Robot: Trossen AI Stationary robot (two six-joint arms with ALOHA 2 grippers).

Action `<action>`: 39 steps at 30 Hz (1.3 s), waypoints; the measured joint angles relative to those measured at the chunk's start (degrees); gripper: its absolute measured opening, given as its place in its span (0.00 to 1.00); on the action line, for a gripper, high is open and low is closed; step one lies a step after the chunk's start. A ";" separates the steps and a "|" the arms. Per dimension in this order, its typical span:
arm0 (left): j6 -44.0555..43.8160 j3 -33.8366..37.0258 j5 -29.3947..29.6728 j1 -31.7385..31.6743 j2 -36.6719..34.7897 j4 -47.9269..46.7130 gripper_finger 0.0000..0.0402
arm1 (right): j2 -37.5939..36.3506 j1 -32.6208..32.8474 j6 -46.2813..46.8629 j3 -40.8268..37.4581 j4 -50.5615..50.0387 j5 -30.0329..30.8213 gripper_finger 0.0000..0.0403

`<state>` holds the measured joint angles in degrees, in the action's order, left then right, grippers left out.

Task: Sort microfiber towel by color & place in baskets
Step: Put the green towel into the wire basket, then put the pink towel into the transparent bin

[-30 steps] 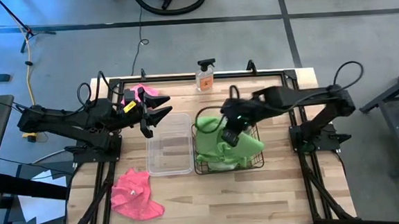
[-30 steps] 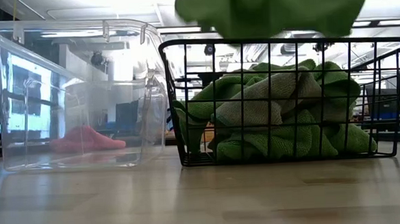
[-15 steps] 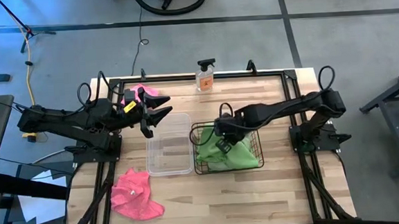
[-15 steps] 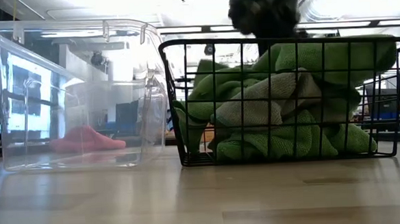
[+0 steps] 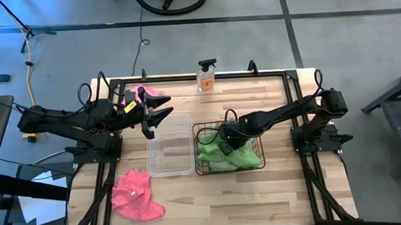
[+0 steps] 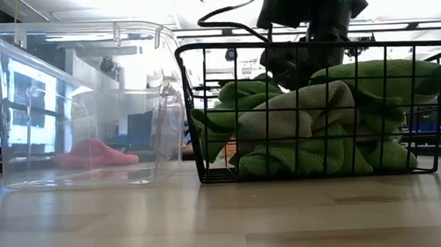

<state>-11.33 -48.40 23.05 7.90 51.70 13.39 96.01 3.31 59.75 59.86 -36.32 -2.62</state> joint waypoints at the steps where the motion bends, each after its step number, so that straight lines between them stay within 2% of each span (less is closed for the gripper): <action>1: 0.00 -0.01 0.00 0.00 0.00 0.00 0.50 | -0.04 0.02 -0.23 -0.09 0.17 0.01 0.01; 6: 0.01 0.00 0.03 0.00 0.00 0.27 0.50 | 0.00 0.04 -3.09 0.84 0.34 0.65 0.10; 11: 0.00 0.00 0.15 0.00 0.00 0.26 0.50 | 0.02 0.06 -6.27 3.25 -0.75 0.77 0.27; 15: 0.00 0.00 0.15 0.00 0.00 0.24 0.50 | 0.02 0.11 -12.00 7.27 -6.74 -0.29 0.40; 19: 0.00 0.00 0.15 0.00 0.00 0.24 0.50 | 0.02 0.11 -18.30 12.36 -13.52 -0.46 0.48; 23: 0.00 0.00 0.15 0.00 0.00 0.24 0.50 | -0.02 0.11 -24.87 18.21 -20.29 0.05 0.51; 32: 0.00 0.00 0.15 0.00 0.00 0.22 0.50 | -0.60 0.07 -37.80 31.73 -29.63 6.58 0.51; 35: 0.00 0.00 0.18 0.00 0.00 0.17 0.50 | -3.12 0.03 -40.17 33.45 -29.78 10.18 0.51; 39: 0.00 0.00 0.78 0.00 0.00 0.11 0.50 | -9.94 -1.00 -39.84 31.85 -29.91 15.56 0.51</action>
<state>-11.33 -48.40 23.83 7.90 51.70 13.50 86.07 2.31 19.91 91.71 -66.22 12.95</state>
